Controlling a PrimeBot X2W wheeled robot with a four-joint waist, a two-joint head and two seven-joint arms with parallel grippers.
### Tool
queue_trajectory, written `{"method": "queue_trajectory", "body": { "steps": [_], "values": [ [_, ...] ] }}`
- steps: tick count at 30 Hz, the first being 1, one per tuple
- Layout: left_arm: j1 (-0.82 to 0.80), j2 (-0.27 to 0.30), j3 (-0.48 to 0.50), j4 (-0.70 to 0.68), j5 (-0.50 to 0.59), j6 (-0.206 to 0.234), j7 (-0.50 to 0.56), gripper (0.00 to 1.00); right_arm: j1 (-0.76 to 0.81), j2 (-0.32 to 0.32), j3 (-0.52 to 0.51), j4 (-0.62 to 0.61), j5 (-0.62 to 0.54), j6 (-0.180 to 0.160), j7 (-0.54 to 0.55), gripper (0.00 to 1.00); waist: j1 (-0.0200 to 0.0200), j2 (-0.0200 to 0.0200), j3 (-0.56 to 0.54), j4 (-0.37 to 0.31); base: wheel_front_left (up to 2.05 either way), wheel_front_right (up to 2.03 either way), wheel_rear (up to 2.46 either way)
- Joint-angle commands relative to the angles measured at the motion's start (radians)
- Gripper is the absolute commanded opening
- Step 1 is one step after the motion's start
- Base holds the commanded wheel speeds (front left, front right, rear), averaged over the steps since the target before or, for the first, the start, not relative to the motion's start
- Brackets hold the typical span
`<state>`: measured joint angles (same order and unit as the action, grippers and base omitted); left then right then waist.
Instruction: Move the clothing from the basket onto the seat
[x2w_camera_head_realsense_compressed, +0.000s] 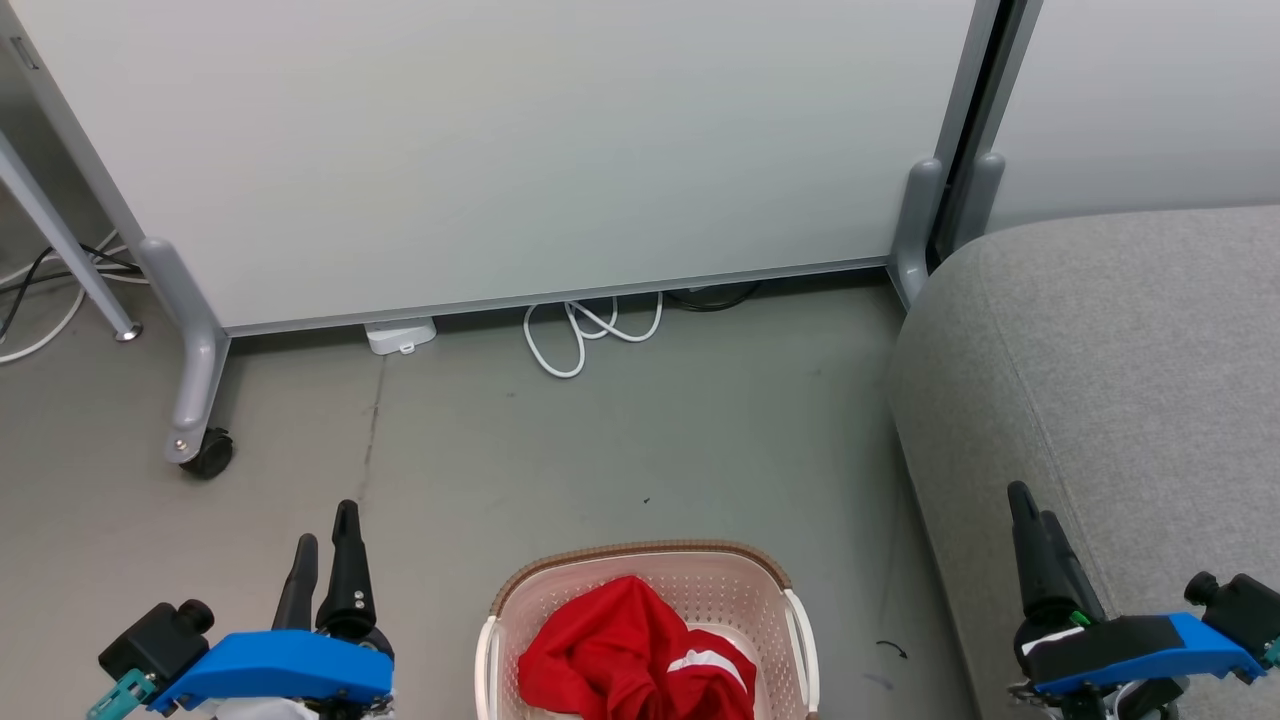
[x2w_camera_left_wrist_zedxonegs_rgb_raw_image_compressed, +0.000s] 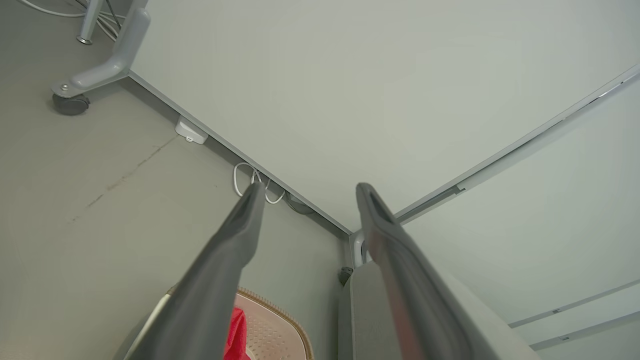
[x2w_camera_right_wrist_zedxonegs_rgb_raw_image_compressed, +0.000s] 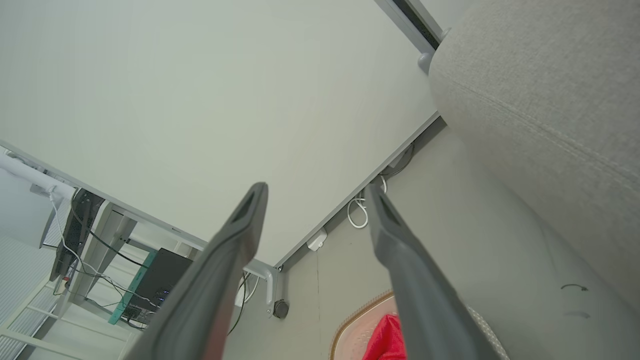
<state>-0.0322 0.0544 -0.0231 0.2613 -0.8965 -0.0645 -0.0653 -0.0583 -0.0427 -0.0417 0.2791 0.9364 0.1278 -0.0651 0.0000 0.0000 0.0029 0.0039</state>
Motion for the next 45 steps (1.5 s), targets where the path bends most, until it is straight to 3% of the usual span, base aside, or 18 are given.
{"method": "queue_trajectory", "body": {
  "steps": [1,25,45],
  "values": [
    [-0.014,0.010,-0.009,-0.015,0.045,0.004,-0.012,1.00,-0.024,-0.006,0.001,-0.016,-0.051,0.002,-0.013,1.00,0.0000,0.0000,0.000,0.001,0.00,0.00,0.00],
    [-0.013,0.023,-0.062,-0.010,0.366,0.017,-0.083,1.00,-0.035,-0.008,0.021,0.017,-0.388,0.003,-0.072,1.00,0.0000,0.0000,-0.001,0.005,0.00,0.00,0.00],
    [-0.007,0.011,-0.064,0.001,0.512,0.017,-0.130,1.00,-0.038,-0.009,0.032,0.032,-0.578,0.003,-0.097,1.00,0.0000,0.0000,-0.004,0.005,0.00,0.00,0.00]
  ]
}}
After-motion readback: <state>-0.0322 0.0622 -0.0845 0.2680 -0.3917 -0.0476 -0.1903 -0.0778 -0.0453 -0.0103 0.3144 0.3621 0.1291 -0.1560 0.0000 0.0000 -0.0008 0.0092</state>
